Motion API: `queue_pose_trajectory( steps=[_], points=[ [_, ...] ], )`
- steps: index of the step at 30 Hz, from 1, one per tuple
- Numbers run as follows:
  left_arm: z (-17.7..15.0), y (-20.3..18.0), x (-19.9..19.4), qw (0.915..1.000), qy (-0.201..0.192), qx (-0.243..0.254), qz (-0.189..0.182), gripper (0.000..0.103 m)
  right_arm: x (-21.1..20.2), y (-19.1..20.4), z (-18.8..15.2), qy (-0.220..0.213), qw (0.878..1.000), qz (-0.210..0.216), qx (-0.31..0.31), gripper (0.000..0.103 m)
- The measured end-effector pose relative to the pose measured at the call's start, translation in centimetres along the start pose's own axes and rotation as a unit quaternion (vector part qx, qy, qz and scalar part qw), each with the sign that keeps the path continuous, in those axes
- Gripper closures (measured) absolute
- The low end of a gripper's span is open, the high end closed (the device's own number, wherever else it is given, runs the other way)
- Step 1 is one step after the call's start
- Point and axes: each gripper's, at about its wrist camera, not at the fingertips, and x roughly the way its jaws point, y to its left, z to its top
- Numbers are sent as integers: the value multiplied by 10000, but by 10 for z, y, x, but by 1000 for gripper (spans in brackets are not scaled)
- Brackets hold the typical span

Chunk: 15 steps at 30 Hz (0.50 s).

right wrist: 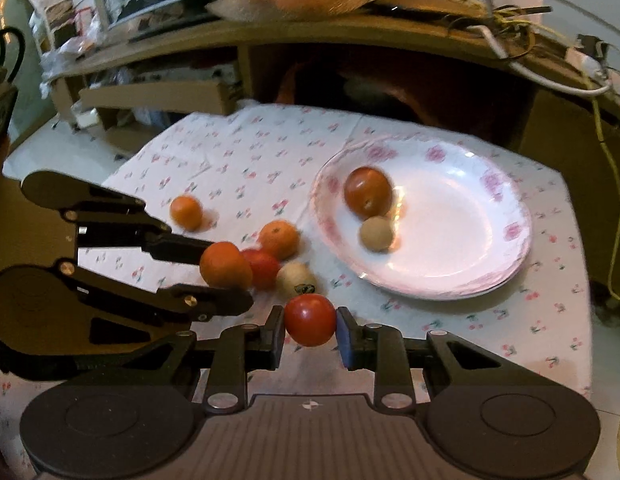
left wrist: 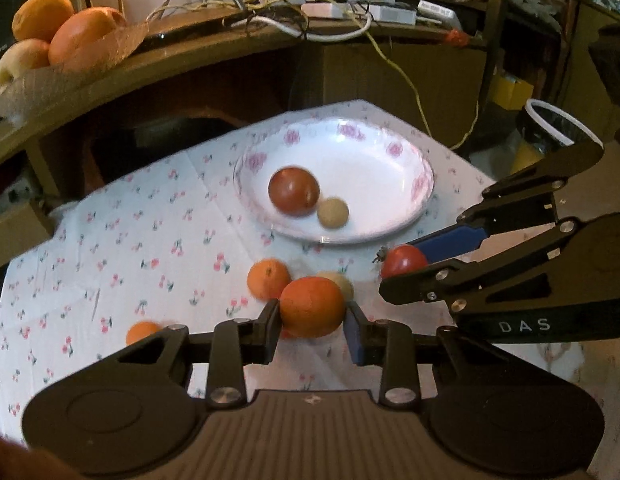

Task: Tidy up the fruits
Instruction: 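Carry the tomato and orange over the white plate and release both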

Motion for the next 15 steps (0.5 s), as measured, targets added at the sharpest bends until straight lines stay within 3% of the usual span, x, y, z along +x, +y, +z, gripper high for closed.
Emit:
queue_pose_trajectory(
  steps=[15],
  points=[
    [41, -7, 36, 9996, -191, -62, 214, 64, 4, -39, 17, -413, 9967, -548, 433, 74]
  ],
)
